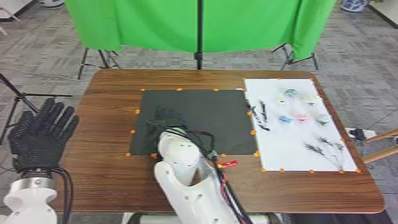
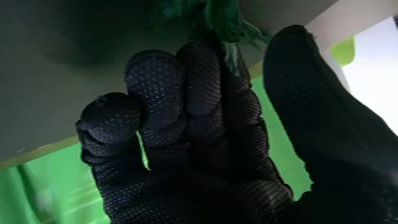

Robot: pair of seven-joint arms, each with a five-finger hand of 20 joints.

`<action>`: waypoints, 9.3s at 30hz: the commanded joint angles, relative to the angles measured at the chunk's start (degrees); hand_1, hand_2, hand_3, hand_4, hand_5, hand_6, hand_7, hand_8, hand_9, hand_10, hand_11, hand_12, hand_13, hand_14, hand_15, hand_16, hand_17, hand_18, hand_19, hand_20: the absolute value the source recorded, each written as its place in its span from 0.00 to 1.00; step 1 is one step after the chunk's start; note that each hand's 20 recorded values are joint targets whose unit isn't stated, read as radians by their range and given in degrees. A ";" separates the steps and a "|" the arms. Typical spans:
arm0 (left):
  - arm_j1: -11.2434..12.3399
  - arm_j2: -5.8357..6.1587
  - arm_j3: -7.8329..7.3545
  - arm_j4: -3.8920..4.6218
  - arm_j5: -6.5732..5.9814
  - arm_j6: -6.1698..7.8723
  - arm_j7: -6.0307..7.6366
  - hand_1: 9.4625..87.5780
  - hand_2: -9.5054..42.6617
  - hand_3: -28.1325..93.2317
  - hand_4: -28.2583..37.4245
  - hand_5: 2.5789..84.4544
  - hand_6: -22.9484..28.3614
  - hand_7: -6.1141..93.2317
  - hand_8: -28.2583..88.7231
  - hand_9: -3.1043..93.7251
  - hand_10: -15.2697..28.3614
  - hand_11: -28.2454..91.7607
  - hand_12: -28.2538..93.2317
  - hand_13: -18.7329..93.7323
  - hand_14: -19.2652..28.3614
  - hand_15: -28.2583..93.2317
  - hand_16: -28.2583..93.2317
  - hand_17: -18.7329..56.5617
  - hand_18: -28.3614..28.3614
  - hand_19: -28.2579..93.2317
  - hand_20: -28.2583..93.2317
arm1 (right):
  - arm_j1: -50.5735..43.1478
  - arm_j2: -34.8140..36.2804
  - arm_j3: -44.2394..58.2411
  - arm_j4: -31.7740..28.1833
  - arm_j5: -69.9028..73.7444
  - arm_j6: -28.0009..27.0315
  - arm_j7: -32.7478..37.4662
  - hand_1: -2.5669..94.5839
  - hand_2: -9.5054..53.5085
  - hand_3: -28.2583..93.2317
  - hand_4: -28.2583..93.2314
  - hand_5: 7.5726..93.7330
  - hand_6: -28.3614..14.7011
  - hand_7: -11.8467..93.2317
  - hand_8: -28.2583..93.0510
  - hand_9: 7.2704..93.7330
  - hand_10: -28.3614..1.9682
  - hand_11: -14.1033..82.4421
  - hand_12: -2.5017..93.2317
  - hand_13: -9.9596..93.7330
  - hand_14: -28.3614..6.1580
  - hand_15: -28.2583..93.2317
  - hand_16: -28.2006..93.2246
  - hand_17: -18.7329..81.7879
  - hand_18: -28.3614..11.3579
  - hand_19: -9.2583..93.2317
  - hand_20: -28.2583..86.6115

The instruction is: Arrange flowers

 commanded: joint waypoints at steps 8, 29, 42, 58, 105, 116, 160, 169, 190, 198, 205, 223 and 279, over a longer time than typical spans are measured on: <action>-0.43 -0.24 -1.14 0.53 -0.08 -0.92 -1.28 0.26 0.36 0.83 0.09 0.51 0.63 0.14 0.18 0.43 0.67 0.36 0.34 0.43 0.71 0.46 0.21 0.22 0.74 0.44 0.36 | 2.35 6.25 -3.81 -6.52 9.99 2.22 6.07 0.50 0.00 0.87 0.00 0.61 0.50 0.51 0.28 0.72 0.35 0.65 0.50 0.76 0.36 0.77 0.53 0.57 0.00 0.97 0.59; 0.90 -1.24 -2.77 0.10 0.49 -0.85 -3.81 0.26 0.37 0.83 0.09 0.51 0.62 0.15 0.18 0.43 0.67 0.36 0.34 0.43 0.71 0.47 0.21 0.22 0.74 0.44 0.36 | -1.08 15.13 -7.56 -19.16 16.96 -18.76 6.11 0.62 0.00 0.82 0.06 0.72 0.49 0.37 0.37 0.81 0.39 0.46 0.62 0.76 0.32 0.76 0.56 0.55 0.00 0.97 0.61; -0.47 -0.14 -0.82 0.97 0.16 -0.46 -4.92 0.26 0.37 0.83 0.09 0.51 0.63 0.15 0.18 0.43 0.67 0.36 0.34 0.44 0.71 0.47 0.21 0.21 0.74 0.44 0.36 | -3.14 13.28 -9.53 -19.95 15.24 -20.07 4.83 0.63 0.00 0.82 0.06 0.71 0.49 0.36 0.37 0.81 0.40 0.45 0.61 0.76 0.33 0.76 0.58 0.55 0.00 0.96 0.61; 1.26 -2.74 -2.80 0.34 0.33 -1.13 -4.75 0.26 0.37 0.83 0.09 0.51 0.62 0.15 0.18 0.43 0.67 0.36 0.34 0.44 0.71 0.47 0.21 0.21 0.74 0.45 0.36 | -3.15 17.33 -5.49 -25.00 19.92 -19.85 8.21 0.60 0.00 0.81 0.07 0.70 0.51 0.42 0.39 0.80 0.38 0.47 0.58 0.76 0.31 0.76 0.54 0.55 0.00 0.97 0.61; 2.74 -4.29 -2.75 -1.24 0.62 -0.53 -4.69 0.26 0.37 0.83 0.09 0.51 0.62 0.15 0.18 0.43 0.67 0.36 0.34 0.44 0.71 0.48 0.21 0.21 0.74 0.45 0.36 | -23.96 40.33 39.72 -35.65 28.13 -13.52 26.69 0.52 0.00 0.86 0.00 0.63 0.41 0.27 0.17 0.57 0.11 0.41 0.27 0.51 0.15 0.67 0.37 0.43 0.00 0.87 0.52; 3.03 -4.05 -3.26 -1.21 1.17 -1.27 -6.15 0.26 0.37 0.83 0.10 0.51 0.63 0.14 0.18 0.43 0.67 0.36 0.34 0.44 0.72 0.49 0.22 0.21 0.74 0.45 0.36 | -24.43 41.23 38.61 -34.98 26.53 -7.15 25.78 0.67 0.00 0.76 0.01 0.80 0.54 0.35 0.38 0.79 0.40 0.33 0.54 0.60 0.28 0.71 0.51 0.47 0.04 0.89 0.56; -4.71 -0.60 5.07 1.21 1.20 0.30 -9.70 0.26 0.38 0.83 0.10 0.51 0.62 0.15 0.18 0.43 0.68 0.37 0.35 0.44 0.73 0.55 0.22 0.20 0.76 0.49 0.39 | -4.50 22.61 9.52 -30.79 21.97 2.31 15.90 0.65 0.00 0.77 0.04 0.77 0.58 0.43 0.39 0.83 0.53 0.66 0.56 0.77 0.33 0.85 0.63 0.63 0.05 1.00 0.70; -5.75 -0.26 6.60 1.96 1.04 0.26 -10.44 0.26 0.38 0.83 0.10 0.51 0.62 0.15 0.18 0.43 0.68 0.37 0.35 0.44 0.72 0.55 0.22 0.20 0.76 0.49 0.39 | -4.81 15.87 6.81 -22.86 14.93 3.44 14.00 0.65 0.00 0.77 0.04 0.77 0.58 0.43 0.39 0.83 0.52 0.65 0.56 0.77 0.32 0.85 0.63 0.63 0.04 1.00 0.70; -8.60 0.41 9.40 3.69 1.44 -1.14 -12.44 0.26 0.38 0.83 0.10 0.52 0.63 0.15 0.18 0.43 0.68 0.37 0.35 0.44 0.73 0.55 0.22 0.20 0.76 0.49 0.39 | -11.08 7.40 4.50 -15.36 9.87 11.52 8.44 0.65 0.00 0.79 0.03 0.77 0.59 0.45 0.37 0.85 0.53 0.64 0.54 0.79 0.35 0.84 0.62 0.65 0.04 1.00 0.69; -9.00 0.24 10.08 3.99 1.48 -1.37 -12.72 0.26 0.38 0.83 0.09 0.51 0.62 0.15 0.18 0.43 0.68 0.37 0.35 0.44 0.73 0.55 0.22 0.20 0.76 0.49 0.39 | -12.18 6.10 3.90 -14.98 9.11 9.75 7.73 0.64 0.00 0.79 0.03 0.77 0.59 0.45 0.37 0.85 0.53 0.64 0.54 0.79 0.36 0.84 0.62 0.66 0.04 1.00 0.69; -8.60 0.16 9.75 3.89 1.46 -0.76 -12.12 0.26 0.38 0.83 0.10 0.51 0.63 0.14 0.18 0.43 0.68 0.37 0.35 0.44 0.73 0.55 0.22 0.20 0.76 0.49 0.39 | -12.86 5.97 4.06 -14.99 8.88 9.72 7.66 0.61 0.00 0.77 0.04 0.74 0.56 0.44 0.37 0.84 0.51 0.64 0.54 0.78 0.35 0.84 0.62 0.65 0.03 1.00 0.69; -6.63 -0.56 8.18 2.97 1.17 -0.86 -10.95 0.26 0.36 0.83 0.09 0.49 0.63 0.15 0.18 0.43 0.68 0.37 0.35 0.44 0.72 0.55 0.22 0.20 0.76 0.49 0.39 | -10.79 10.35 4.10 -21.39 15.11 13.17 9.66 0.51 0.00 0.82 0.05 0.65 0.48 0.37 0.19 0.77 0.44 0.70 0.49 0.77 0.33 0.84 0.61 0.65 0.03 1.00 0.69; -3.82 -3.42 5.76 1.98 1.37 -1.70 -11.25 0.26 0.37 0.83 0.10 0.50 0.63 0.14 0.18 0.43 0.68 0.37 0.35 0.44 0.72 0.54 0.22 0.20 0.76 0.49 0.39 | -4.15 26.69 14.01 -5.24 5.52 13.03 13.83 0.73 0.00 0.76 0.00 0.75 0.62 0.55 0.37 0.92 0.61 0.33 0.54 0.85 0.54 0.79 0.56 0.67 0.08 1.00 0.67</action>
